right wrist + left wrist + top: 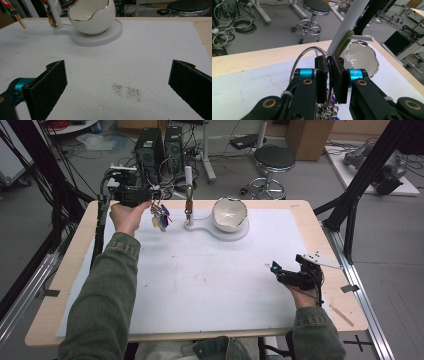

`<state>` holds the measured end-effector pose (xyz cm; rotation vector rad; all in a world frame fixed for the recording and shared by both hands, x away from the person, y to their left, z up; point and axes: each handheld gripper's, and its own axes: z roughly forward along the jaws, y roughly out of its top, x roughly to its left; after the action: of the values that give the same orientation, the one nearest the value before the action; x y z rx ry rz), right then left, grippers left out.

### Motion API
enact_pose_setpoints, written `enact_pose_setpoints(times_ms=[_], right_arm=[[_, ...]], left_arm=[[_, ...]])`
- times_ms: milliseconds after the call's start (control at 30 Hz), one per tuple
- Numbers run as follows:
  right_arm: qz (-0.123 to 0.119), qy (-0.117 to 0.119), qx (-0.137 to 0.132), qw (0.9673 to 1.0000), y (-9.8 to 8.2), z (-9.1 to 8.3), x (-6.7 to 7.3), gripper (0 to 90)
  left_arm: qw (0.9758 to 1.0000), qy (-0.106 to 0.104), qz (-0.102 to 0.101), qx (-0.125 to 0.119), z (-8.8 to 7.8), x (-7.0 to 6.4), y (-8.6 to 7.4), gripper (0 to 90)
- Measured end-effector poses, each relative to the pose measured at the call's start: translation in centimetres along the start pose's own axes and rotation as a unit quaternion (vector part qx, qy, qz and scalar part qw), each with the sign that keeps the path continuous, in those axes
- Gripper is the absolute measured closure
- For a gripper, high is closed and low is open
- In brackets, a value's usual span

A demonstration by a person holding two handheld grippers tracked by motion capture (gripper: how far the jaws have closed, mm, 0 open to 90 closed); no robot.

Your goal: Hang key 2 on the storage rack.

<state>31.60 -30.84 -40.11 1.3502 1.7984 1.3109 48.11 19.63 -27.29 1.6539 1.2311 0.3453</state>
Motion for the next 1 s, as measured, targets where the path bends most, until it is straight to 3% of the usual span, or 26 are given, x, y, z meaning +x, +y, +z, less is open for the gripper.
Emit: enact_pose_setpoints(times_ms=[167, 267, 333, 500, 700, 1000], right_arm=[[0.001, 0.003, -0.002, 1.0, 0.0, -0.1, 0.0, 0.8], [0.006, 0.004, -0.002, 1.0, 0.0, -0.1, -0.1, 0.8], [0.005, 0.004, -0.003, 1.0, 0.0, -0.1, -0.1, 0.8], [0.007, 0.008, -0.002, 0.9999, 0.0, 0.0, 0.0, 0.8], [0.008, 0.01, -0.002, 0.9999, 0.0, 0.0, -0.1, 0.9], [0.008, 0.01, -0.003, 0.9999, 0.0, 0.1, -0.1, 0.9]], left_arm=[[0.9999, 0.005, 0.012, 0.002, 0.8, -0.7, 0.7, 82.5], [0.9995, 0.02, 0.023, 0.006, 1.3, -1.0, 1.2, 82.5], [0.9996, 0.021, 0.017, 0.004, 1.6, -0.9, 1.3, 82.5], [0.9992, 0.032, 0.023, 0.009, 2.6, -1.0, 1.5, 82.5], [0.9998, 0.016, 0.013, 0.001, 3.8, -1.0, 1.8, 82.4], [0.9996, 0.012, 0.021, 0.016, 5.6, -1.9, 1.2, 82.5]])
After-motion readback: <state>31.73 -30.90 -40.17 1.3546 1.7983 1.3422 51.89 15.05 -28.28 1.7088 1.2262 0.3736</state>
